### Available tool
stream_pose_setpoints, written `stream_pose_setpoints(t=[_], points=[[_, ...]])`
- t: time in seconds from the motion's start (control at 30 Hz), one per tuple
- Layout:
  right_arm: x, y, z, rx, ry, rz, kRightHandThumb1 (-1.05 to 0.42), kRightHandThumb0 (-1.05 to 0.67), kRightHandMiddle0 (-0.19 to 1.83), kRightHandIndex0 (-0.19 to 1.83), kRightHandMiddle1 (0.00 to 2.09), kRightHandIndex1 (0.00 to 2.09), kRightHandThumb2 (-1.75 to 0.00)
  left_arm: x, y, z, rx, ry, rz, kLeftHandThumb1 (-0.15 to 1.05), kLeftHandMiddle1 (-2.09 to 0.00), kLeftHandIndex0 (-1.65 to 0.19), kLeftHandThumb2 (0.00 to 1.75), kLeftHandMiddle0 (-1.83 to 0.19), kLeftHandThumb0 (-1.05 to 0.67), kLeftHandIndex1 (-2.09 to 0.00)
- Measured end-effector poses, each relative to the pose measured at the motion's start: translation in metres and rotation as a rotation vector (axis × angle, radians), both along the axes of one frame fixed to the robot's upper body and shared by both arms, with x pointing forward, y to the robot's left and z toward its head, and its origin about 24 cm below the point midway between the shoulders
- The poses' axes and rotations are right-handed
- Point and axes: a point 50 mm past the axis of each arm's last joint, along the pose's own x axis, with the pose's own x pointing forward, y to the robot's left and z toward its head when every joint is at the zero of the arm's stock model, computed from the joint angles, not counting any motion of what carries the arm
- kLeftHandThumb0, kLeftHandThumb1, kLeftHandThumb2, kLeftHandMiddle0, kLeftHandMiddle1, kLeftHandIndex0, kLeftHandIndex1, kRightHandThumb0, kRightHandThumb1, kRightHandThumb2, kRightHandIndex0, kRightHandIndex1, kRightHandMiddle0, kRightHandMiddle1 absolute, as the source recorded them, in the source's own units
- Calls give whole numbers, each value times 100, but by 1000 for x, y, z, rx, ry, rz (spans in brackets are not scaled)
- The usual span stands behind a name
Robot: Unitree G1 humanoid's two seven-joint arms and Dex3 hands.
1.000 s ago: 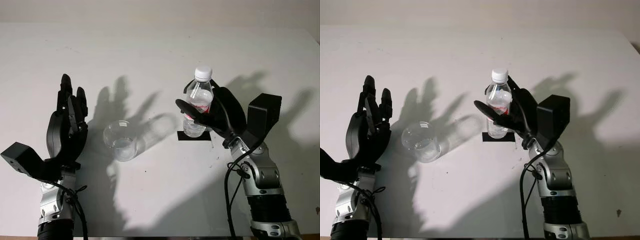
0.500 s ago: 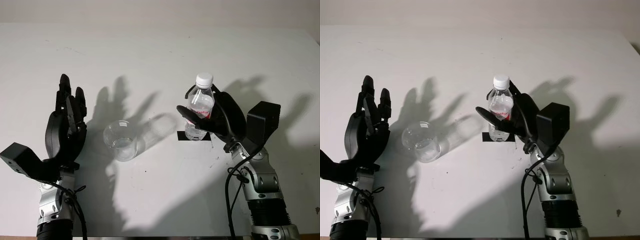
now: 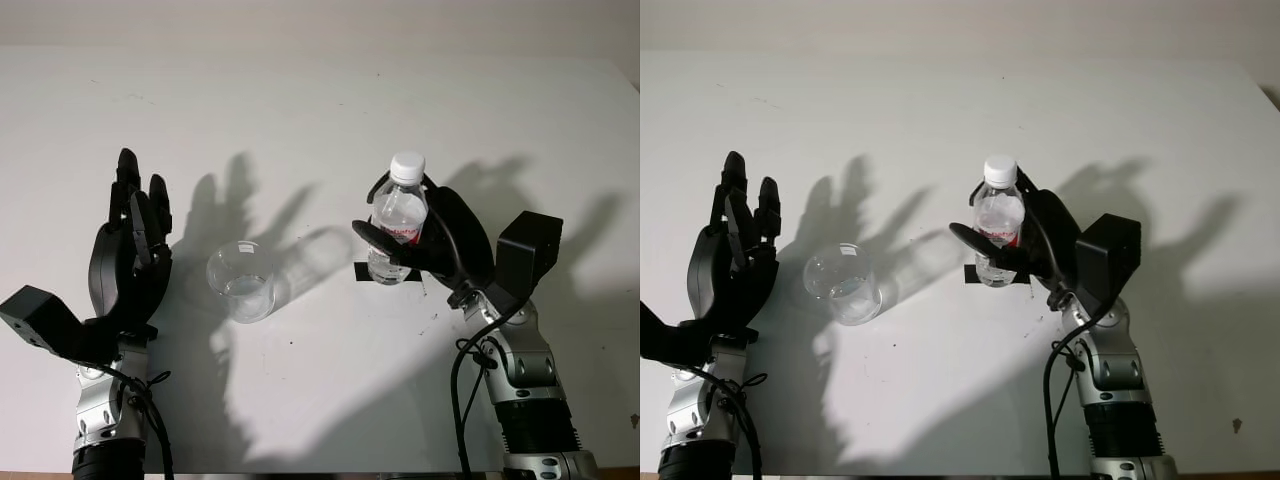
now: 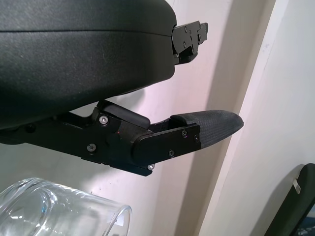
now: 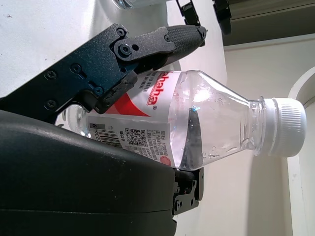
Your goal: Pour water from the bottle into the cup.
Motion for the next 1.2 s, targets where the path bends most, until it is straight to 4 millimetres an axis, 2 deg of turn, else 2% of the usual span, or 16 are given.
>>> stream_pose_setpoints(t=[0.07, 0.4, 0.5, 0.63, 0.7, 0.77, 0.83, 0.87, 0.9, 0.97, 1.0, 1.1, 1.2], points=[[-1, 0, 0, -3, -5, 3, -105, -56, 6, 23, 209, 209, -35, 0, 0, 0, -5, 0, -1, 105, 0, 19, 63, 19, -71, 0], [-2, -5, -3, -31, 8, 25, -105, -63, -13, 1, 209, 209, -28, 0, 2, -1, -12, 4, -5, 105, 0, 19, 63, 19, -70, 0], [-3, -7, -5, -38, 15, 32, -105, -62, -16, -4, 202, 203, -26, 0, 2, -1, -19, 6, -8, 105, 0, 19, 62, 19, -70, 0], [-4, -8, -10, -31, 42, 46, -105, -64, -14, -7, 183, 188, -19, 0, 3, -1, -24, 7, -9, 105, 0, 19, 62, 19, -70, 0], [-4, -8, -11, -30, 50, 51, -105, -64, -18, -14, 171, 173, -15, 0, 3, -1, -22, 8, -8, 105, 0, 19, 63, 19, -70, 0], [-4, -10, -14, -35, 61, 61, -104, -67, -19, -18, 150, 146, -10, 1, 4, 0, -18, 9, -8, 105, 0, 19, 63, 19, -70, 0], [-5, -12, -17, -55, 65, 72, -103, -74, -18, -14, 107, 104, -7, 1, 5, 0, -15, 9, -8, 105, 0, 19, 62, 19, -71, 0], [-6, -13, -17, -73, 59, 78, -101, -77, -15, -8, 79, 72, -6, 1, 5, 0, -15, 9, -8, 105, 0, 19, 62, 19, -71, 0], [-7, -14, -16, -95, 44, 84, -100, -79, -14, -5, 59, 48, -6, 1, 5, 0, -15, 9, -8, 105, 0, 19, 62, 19, -71, 0], [-7, -16, -14, -139, 11, 100, -99, -83, -14, -5, 33, 19, -5, 1, 5, 0, -15, 10, -8, 105, 0, 19, 62, 19, -71, 0], [-8, -17, -14, -158, -4, 107, -98, -86, -17, -10, 22, 10, -5, 1, 5, 0, -15, 10, -8, 105, 0, 19, 62, 19, -71, 0], [-9, -18, -14, -197, -50, 121, -96, -90, -19, -18, 4, 2, -5, 1, 5, 0, -15, 10, -8, 105, 0, 19, 62, 19, -71, 0], [-10, -18, -14, -212, -69, 121, -95, -92, -19, -19, 0, 0, -5, 1, 5, 0, -14, 10, -8, 105, 0, 19, 62, 19, -71, 0]])
